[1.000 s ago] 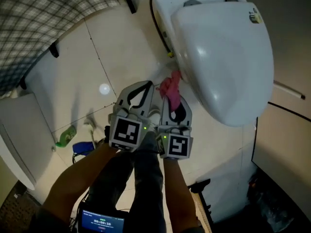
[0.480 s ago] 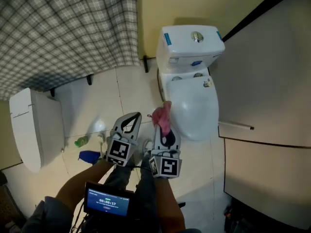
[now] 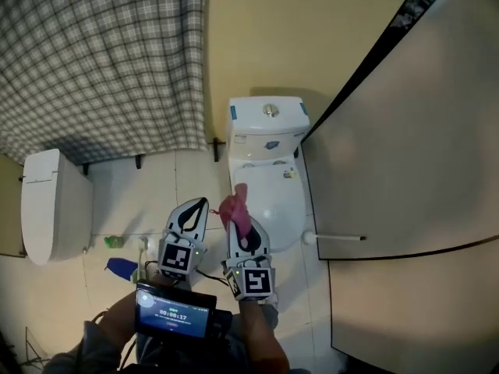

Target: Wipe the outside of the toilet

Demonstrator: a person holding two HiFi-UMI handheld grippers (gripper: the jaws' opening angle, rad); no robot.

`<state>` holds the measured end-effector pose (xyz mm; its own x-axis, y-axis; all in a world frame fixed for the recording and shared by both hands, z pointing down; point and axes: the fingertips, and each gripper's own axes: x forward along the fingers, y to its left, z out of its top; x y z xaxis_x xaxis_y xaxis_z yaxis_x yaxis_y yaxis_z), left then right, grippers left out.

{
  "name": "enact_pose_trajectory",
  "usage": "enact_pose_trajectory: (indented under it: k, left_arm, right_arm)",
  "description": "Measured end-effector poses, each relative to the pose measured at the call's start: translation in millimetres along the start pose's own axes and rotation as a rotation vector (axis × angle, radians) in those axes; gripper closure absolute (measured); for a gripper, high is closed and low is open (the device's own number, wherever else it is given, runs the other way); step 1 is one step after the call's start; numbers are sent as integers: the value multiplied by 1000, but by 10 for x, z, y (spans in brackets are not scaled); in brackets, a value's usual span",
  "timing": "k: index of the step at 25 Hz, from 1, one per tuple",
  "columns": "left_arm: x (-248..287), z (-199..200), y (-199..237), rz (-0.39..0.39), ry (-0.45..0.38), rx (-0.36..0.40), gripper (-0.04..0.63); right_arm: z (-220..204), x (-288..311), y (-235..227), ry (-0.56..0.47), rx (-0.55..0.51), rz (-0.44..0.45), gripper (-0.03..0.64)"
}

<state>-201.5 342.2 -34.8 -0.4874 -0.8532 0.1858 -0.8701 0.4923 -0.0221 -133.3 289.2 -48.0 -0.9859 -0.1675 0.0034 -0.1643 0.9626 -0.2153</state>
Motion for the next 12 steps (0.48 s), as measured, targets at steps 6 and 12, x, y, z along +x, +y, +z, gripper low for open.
enact_pose_trajectory:
  k: [6,12]
  left_arm:
    - [112,98,-1066,204,-60,-24,591]
    - [-79,623,-2061,277,-83,-47,589]
  right_arm:
    - [485,-706,-728,-2,-40,248,526]
    - [939,-1561,-1165,-18,-88,378,526]
